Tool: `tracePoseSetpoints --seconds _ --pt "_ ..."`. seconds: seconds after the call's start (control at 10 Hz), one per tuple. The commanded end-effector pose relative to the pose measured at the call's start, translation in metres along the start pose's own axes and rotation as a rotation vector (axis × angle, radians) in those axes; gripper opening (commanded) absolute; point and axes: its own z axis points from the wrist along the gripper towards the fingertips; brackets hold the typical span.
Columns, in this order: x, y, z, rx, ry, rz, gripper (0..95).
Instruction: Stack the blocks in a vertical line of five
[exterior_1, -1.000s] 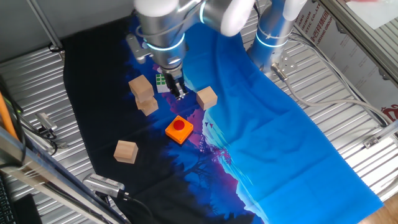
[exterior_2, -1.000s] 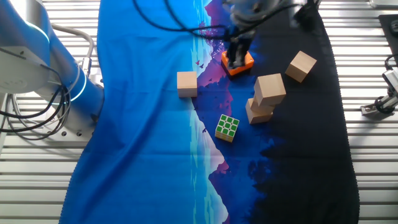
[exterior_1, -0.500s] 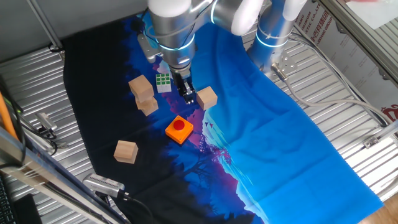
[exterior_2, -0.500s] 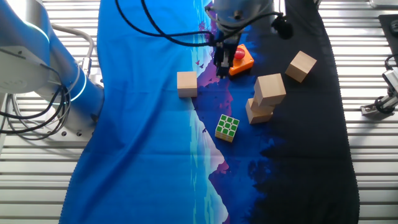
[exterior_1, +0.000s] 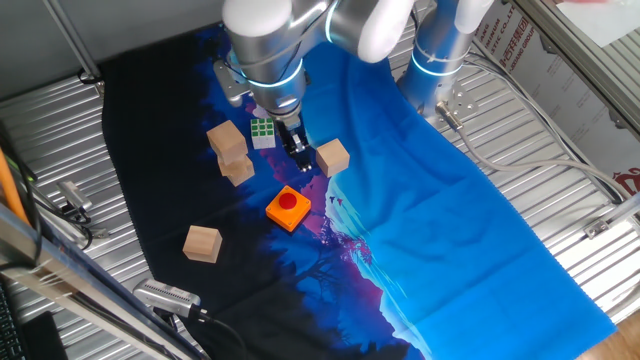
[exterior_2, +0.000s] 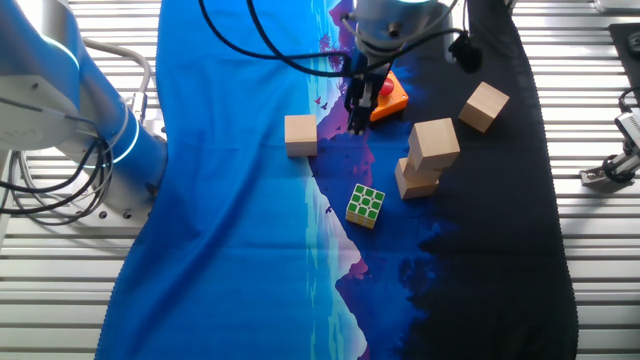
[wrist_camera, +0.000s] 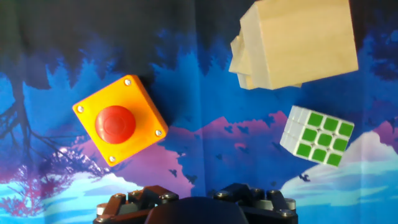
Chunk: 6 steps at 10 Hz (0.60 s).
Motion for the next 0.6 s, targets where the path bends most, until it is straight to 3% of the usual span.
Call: tracePoseSetpoints --seconds 0.1,0.6 --pt "0.0007 -0.0001 0.0009 0.002 -0.005 0.000 76.0" --pt "0.0007 -0.0001 0.0009 -0.002 -0.012 0.000 76.0"
